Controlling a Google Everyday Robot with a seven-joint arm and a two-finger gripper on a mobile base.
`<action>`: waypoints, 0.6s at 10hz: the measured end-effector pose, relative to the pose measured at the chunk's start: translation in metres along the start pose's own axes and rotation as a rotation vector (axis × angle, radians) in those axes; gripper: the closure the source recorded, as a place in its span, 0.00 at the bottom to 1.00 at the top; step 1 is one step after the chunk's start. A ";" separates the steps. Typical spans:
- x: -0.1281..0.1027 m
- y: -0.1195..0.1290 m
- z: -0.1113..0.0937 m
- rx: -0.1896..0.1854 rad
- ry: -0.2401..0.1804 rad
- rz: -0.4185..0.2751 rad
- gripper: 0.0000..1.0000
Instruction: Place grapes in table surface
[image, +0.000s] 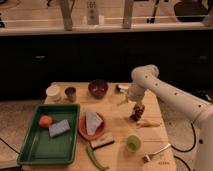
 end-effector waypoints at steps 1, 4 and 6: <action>0.001 -0.001 0.000 0.003 0.001 -0.005 0.20; 0.001 -0.001 0.000 0.005 0.002 -0.006 0.20; 0.001 -0.001 0.000 0.005 0.002 -0.006 0.20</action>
